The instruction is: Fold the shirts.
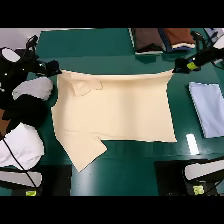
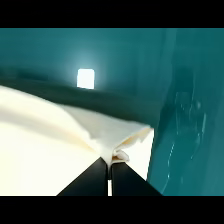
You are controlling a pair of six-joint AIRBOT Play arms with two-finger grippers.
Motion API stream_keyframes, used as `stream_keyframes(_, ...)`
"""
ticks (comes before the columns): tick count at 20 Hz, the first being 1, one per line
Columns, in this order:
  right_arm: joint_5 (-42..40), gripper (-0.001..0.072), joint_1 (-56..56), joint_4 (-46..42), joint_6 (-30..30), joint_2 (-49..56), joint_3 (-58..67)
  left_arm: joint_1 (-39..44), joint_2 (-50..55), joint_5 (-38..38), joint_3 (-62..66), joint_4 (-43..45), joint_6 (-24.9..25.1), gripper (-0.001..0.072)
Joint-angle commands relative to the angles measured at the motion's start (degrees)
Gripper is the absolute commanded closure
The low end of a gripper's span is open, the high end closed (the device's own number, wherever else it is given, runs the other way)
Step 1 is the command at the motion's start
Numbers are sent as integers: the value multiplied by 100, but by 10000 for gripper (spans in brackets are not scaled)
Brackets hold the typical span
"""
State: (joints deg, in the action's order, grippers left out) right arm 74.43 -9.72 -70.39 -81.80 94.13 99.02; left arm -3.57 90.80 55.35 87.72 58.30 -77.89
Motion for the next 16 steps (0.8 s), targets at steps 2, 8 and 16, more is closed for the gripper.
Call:
stream_keyframes(2,151,700,140,-85,-15,365,745,-66,297,763,577,334,184,684)
stream_keyframes(8,-7,700,140,-767,87,-546,-1036,-109,299,1709,-103,699,140,685)
stream_keyframes(16,-404,698,153,-710,83,-1093,-2774,-109,297,1825,-1005,693,138,683)
